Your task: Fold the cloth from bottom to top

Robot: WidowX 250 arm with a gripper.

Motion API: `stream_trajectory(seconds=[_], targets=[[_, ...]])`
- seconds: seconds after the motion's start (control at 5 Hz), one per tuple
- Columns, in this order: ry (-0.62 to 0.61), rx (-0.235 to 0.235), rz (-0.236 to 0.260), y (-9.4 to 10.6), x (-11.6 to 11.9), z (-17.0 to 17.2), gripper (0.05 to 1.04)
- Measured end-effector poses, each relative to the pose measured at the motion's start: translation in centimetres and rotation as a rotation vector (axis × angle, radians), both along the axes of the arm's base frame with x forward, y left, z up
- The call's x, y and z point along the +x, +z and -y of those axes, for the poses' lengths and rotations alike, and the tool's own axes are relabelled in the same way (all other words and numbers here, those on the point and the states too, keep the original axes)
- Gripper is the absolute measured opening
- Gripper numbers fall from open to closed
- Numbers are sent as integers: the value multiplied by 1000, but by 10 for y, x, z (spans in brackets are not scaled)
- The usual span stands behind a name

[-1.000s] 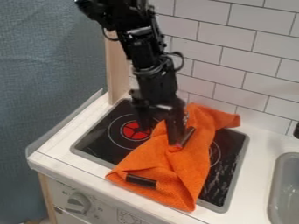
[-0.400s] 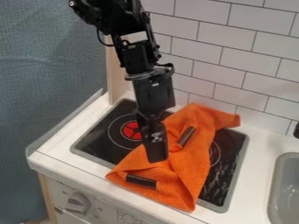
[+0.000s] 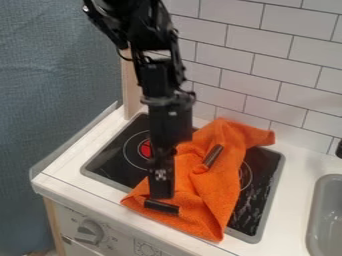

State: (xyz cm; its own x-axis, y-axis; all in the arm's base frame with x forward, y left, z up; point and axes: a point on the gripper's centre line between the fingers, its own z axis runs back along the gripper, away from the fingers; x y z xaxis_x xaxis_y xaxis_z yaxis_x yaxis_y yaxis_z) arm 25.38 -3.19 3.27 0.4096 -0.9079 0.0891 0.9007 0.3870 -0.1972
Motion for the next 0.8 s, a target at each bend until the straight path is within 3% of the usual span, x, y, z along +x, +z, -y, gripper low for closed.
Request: stream_trajectory(seconds=[0.2,0.6,0.8], targets=[[-45,42,60,-10,3,3,999],[-99,-43,19,-39,4,16,999],[-98,-43,-14,-51,7,16,999]])
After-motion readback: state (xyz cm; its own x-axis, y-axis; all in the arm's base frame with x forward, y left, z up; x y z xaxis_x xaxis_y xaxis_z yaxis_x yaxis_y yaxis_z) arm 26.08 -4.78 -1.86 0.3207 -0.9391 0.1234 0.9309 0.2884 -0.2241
